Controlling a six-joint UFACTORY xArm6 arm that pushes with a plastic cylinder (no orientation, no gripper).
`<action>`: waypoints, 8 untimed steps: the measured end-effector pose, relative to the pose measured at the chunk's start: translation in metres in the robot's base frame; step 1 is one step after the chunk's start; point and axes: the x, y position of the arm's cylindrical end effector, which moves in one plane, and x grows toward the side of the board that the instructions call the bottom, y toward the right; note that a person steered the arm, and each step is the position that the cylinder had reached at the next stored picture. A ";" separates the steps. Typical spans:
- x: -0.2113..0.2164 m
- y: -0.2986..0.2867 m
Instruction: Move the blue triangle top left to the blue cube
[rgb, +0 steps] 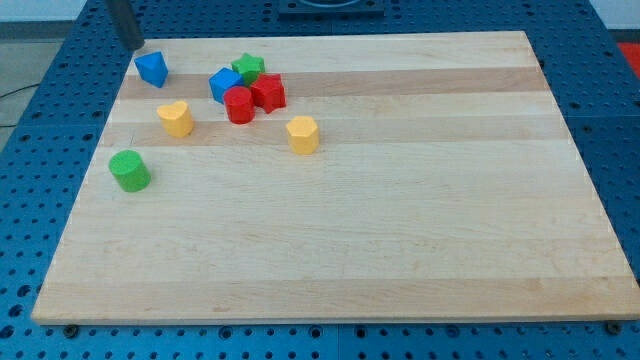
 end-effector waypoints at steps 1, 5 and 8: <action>0.038 0.025; 0.086 0.051; 0.091 0.065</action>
